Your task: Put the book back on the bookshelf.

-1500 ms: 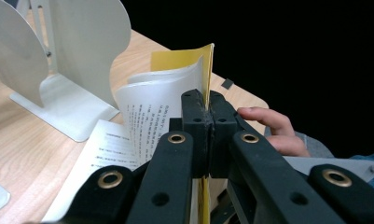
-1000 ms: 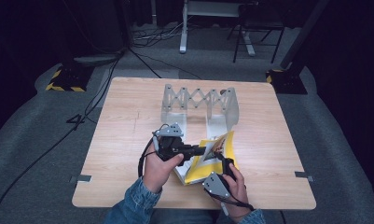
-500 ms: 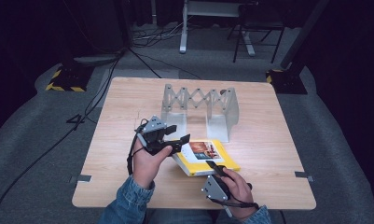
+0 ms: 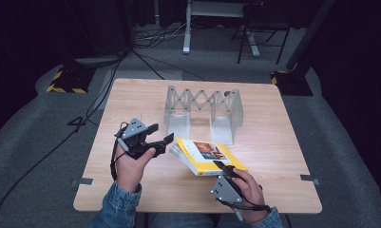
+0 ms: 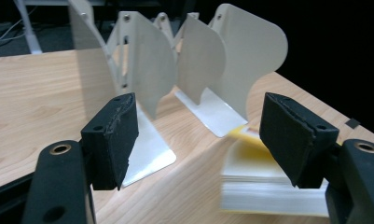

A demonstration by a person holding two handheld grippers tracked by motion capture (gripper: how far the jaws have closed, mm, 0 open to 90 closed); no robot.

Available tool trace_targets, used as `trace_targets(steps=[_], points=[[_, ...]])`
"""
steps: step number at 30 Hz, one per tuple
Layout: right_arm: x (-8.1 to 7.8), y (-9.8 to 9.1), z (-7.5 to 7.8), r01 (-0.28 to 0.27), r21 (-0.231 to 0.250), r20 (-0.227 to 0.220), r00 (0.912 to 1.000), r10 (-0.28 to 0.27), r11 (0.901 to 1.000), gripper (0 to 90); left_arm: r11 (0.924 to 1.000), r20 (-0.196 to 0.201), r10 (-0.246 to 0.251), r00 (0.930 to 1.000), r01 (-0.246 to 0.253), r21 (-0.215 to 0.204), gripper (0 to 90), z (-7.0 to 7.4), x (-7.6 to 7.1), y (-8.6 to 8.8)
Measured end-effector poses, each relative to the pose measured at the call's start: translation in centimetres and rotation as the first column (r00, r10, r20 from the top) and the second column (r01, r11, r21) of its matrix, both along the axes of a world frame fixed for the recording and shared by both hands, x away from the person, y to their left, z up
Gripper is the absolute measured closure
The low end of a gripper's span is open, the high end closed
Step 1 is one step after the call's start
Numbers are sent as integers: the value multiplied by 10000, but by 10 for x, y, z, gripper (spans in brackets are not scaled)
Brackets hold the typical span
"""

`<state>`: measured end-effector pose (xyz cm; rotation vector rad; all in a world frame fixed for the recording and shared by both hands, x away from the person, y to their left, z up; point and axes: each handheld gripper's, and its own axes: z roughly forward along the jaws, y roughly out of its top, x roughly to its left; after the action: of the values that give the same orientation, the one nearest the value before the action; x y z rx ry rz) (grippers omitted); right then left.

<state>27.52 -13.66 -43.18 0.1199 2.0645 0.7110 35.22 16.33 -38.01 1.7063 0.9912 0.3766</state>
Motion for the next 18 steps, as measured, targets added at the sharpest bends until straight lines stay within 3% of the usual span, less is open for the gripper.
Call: trace_targets(steps=[7,12,18], points=[[2,-7,14,79,418,-57,10000,-76,9991,761,9988,-106,474,9988,-473,97,289,-4,-2,17],[8,-14,29,195,1223,-304,9994,-158,9923,761,9967,-195,789,9967,-784,216,289,-8,-3,25],[16,-25,50,611,1909,-225,9981,-579,9797,761,9890,-481,1211,9915,-1164,908,286,-20,0,33]])
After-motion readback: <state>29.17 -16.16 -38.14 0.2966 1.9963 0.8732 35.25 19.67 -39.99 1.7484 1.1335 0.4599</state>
